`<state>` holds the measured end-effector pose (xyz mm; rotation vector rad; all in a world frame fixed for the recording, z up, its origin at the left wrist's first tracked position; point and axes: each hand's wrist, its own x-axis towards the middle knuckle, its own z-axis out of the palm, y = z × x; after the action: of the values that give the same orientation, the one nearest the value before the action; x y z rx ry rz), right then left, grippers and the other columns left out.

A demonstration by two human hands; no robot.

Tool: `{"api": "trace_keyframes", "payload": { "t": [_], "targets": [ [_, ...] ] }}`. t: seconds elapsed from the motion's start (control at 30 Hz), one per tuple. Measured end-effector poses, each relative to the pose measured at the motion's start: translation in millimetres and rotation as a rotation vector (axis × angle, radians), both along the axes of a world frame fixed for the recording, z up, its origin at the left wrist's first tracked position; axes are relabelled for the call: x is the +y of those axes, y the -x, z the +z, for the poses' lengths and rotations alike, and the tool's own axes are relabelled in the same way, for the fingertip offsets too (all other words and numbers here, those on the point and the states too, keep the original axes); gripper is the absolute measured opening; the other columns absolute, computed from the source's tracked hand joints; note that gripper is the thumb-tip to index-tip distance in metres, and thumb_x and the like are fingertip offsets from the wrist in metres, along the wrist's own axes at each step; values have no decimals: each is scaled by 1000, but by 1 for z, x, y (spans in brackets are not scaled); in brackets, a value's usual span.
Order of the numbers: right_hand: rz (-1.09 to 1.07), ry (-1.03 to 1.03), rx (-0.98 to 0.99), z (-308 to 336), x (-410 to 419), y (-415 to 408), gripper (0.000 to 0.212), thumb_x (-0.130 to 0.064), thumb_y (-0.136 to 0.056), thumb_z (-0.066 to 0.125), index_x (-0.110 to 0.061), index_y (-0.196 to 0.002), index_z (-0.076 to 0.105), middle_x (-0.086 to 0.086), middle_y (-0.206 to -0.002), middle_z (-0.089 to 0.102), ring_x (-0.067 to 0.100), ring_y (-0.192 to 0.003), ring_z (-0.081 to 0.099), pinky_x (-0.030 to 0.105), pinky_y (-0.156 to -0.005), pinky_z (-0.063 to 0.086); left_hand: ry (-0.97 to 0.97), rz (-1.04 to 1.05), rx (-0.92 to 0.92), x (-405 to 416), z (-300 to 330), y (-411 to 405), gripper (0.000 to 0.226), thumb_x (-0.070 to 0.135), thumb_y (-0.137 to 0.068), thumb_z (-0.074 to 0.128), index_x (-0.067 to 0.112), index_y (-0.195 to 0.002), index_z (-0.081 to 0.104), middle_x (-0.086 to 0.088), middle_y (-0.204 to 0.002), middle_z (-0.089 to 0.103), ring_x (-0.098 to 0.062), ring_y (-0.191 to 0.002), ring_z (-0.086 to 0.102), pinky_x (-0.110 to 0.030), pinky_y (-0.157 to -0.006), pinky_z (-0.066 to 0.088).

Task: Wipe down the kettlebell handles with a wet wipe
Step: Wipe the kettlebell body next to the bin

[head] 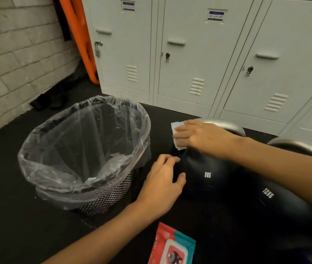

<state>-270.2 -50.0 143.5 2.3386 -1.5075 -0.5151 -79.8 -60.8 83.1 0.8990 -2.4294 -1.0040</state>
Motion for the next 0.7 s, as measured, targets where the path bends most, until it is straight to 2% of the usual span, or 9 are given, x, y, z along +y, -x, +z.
{"api": "trace_keyframes", "payload": {
  "t": [0.03, 0.1, 0.17, 0.23, 0.37, 0.43, 0.5, 0.6, 0.7],
  "targets": [
    [91, 48, -32, 3, 6, 2, 40, -1, -86, 64, -16, -123, 67, 3, -141, 56, 22, -137, 45, 35, -119, 20, 17, -11, 11, 1, 3, -1, 44, 32, -95, 55, 21, -137, 48, 10, -133, 42, -8, -123, 44, -29, -106, 36],
    [143, 80, -153, 5, 20, 12, 30, 2, -70, 72, -12, -97, 77, 7, -116, 71, 27, -116, 65, 37, -107, 41, 42, -30, 46, 3, 12, -3, 42, 31, -95, 55, 22, -136, 49, 11, -132, 43, -6, -121, 45, -29, -105, 37],
    [27, 9, -298, 11, 32, 17, 32, 3, -73, 68, -12, -99, 78, 8, -116, 71, 28, -114, 66, 45, -98, 52, 58, -39, 112, 3, 23, -2, 39, 28, -95, 56, 21, -133, 51, 11, -129, 45, -5, -118, 47, -30, -102, 40],
    [-98, 10, -500, 20, 40, 13, 38, 7, -81, 64, -14, -111, 74, 6, -124, 68, 25, -116, 64, 44, -98, 52, 79, -43, 202, 3, 37, 1, 37, 22, -94, 57, 20, -130, 53, 10, -125, 48, -4, -111, 49, -33, -98, 44],
    [-198, 187, -893, 51, 39, -5, 20, -9, -93, 64, -18, -110, 65, -6, -106, 72, 9, -96, 65, 27, -88, 48, 157, 1, 383, -8, 69, 3, 40, 12, -90, 60, 18, -129, 53, 5, -122, 49, -7, -105, 52, -36, -92, 49],
    [-218, 172, -1088, 69, 33, -21, 19, -15, -93, 66, -20, -107, 55, -11, -104, 72, 4, -95, 66, 20, -86, 48, 196, 43, 386, -18, 86, -3, 44, 14, -90, 61, 18, -133, 49, 4, -126, 48, -10, -111, 50, -35, -96, 47],
    [-188, 166, -1232, 84, 21, -38, 19, -14, -90, 70, -15, -100, 54, -5, -103, 74, 7, -93, 68, 23, -83, 53, 229, 86, 355, -31, 100, -15, 44, 17, -91, 61, 21, -133, 49, 5, -125, 51, -10, -111, 50, -33, -96, 46],
    [-157, 135, -1319, 92, -6, -59, 15, -16, -84, 77, -13, -91, 64, 1, -98, 71, 13, -89, 67, 32, -80, 56, 280, 145, 306, -53, 116, -42, 26, 19, -92, 60, 24, -118, 60, 9, -106, 61, -4, -93, 55, -24, -84, 48],
    [-164, 81, -1290, 86, -34, -78, 11, -26, -81, 79, -29, -88, 71, -10, -96, 63, 3, -90, 59, 20, -81, 48, 276, 167, 151, -75, 121, -74, 17, 21, -89, 64, 23, -106, 65, 14, -87, 63, 0, -77, 59, -18, -72, 48]
  ]
}}
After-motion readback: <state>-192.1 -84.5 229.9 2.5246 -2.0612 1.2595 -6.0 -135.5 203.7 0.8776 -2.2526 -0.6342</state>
